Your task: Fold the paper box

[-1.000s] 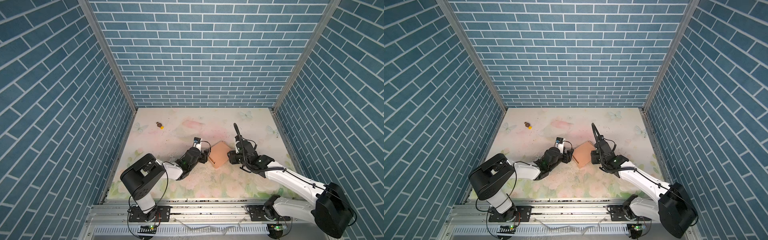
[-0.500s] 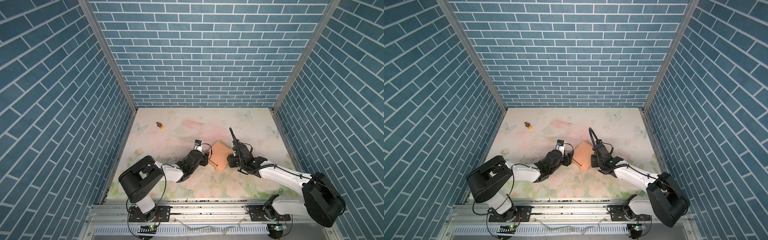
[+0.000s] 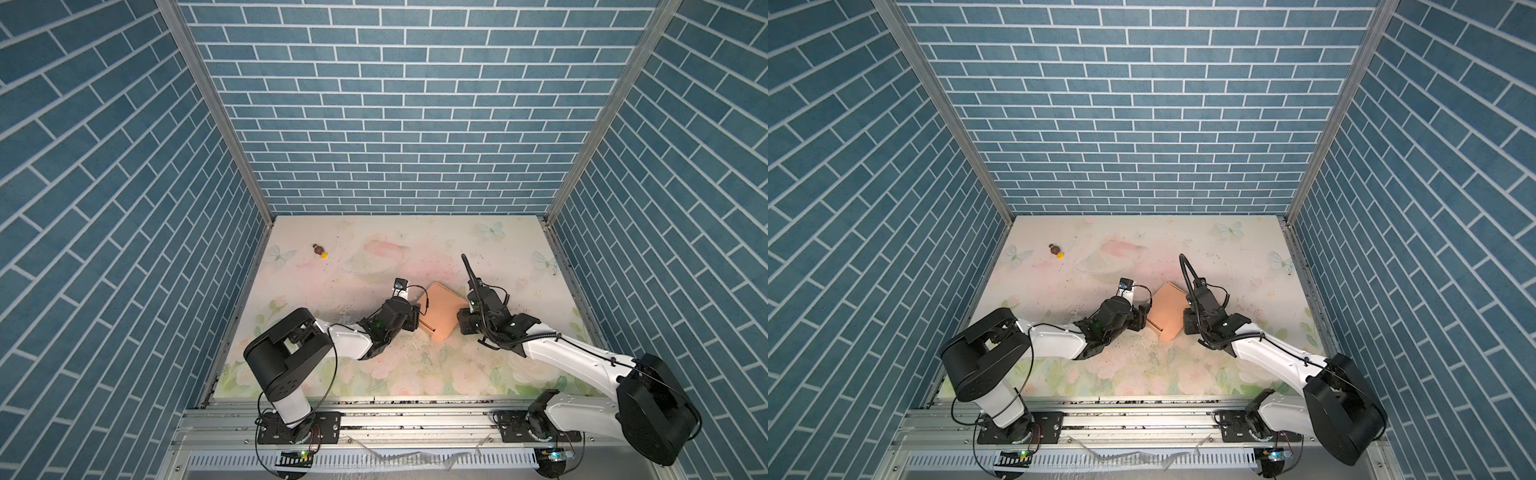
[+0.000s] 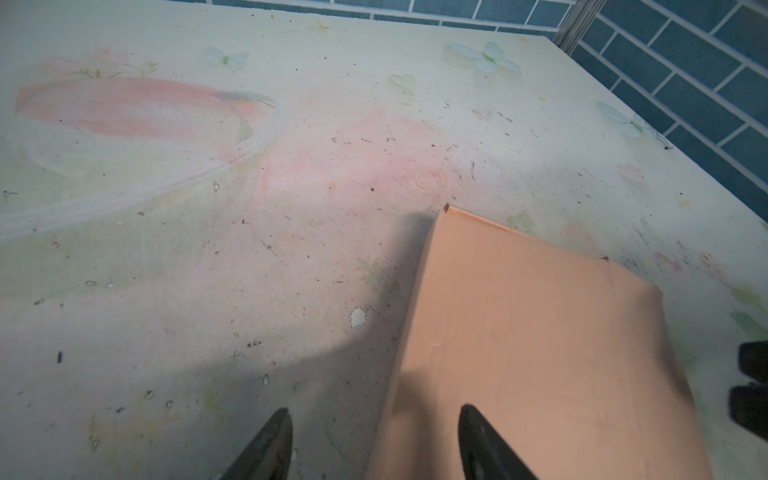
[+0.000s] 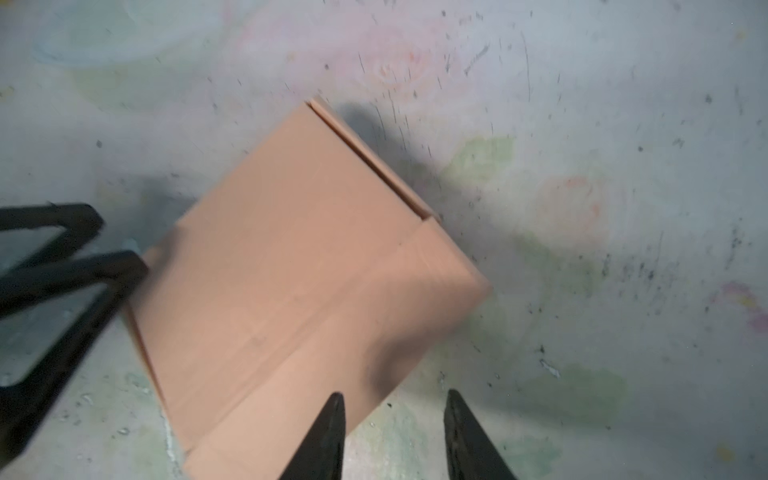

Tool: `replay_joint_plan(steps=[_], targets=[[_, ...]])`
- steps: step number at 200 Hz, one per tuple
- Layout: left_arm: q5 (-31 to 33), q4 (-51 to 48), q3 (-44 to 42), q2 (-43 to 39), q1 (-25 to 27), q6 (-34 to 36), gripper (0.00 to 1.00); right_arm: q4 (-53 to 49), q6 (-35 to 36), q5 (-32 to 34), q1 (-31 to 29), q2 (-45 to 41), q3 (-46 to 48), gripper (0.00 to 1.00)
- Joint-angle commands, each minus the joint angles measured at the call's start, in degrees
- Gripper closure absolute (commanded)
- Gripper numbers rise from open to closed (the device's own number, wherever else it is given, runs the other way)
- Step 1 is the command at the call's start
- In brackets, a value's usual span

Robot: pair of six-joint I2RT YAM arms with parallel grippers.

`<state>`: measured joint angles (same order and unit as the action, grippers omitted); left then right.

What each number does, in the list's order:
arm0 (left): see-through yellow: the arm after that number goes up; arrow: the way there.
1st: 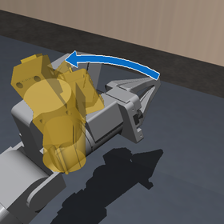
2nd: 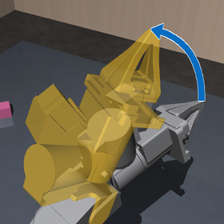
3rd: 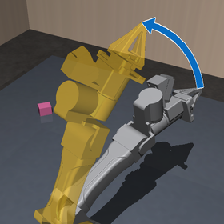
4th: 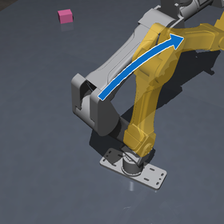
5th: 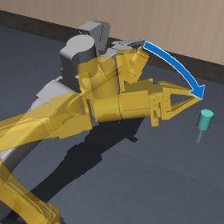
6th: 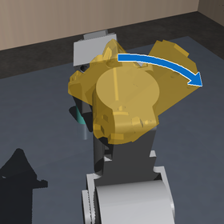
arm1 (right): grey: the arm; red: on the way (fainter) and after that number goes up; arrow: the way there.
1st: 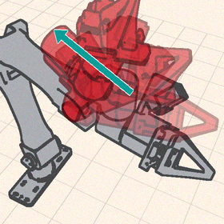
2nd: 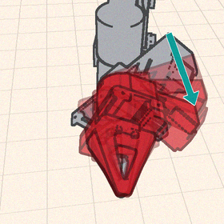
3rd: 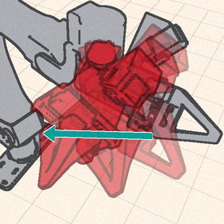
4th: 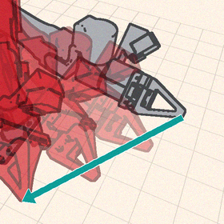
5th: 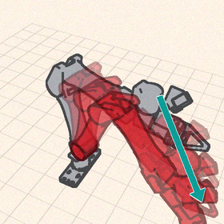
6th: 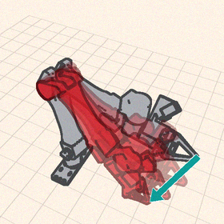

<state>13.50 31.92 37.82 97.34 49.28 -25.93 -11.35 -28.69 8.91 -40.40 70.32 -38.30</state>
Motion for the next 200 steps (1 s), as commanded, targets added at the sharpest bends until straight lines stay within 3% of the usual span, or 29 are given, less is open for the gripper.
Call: replay_joint_plan(steps=[1,116,169,200], targets=[[1.5,-1.8,1.1,0.9,0.2,-0.3,0.35,-2.5,2.3,-0.9,-0.4,0.5,-4.6,0.59],[3.7,2.7,-5.5,-3.6,-3.4,-4.8,0.35,5.8,-2.0,-2.0,-8.6,20.8,-7.3,0.64],[5.2,0.9,-6.4,-5.3,-4.1,-6.3,0.35,1.1,-0.1,1.9,-8.6,17.6,-12.7,0.64],[6.4,-1.8,-7.2,-8.0,-4.4,-7.7,0.35,-0.9,1.3,1.6,-5.2,15.1,-15.2,0.64]])
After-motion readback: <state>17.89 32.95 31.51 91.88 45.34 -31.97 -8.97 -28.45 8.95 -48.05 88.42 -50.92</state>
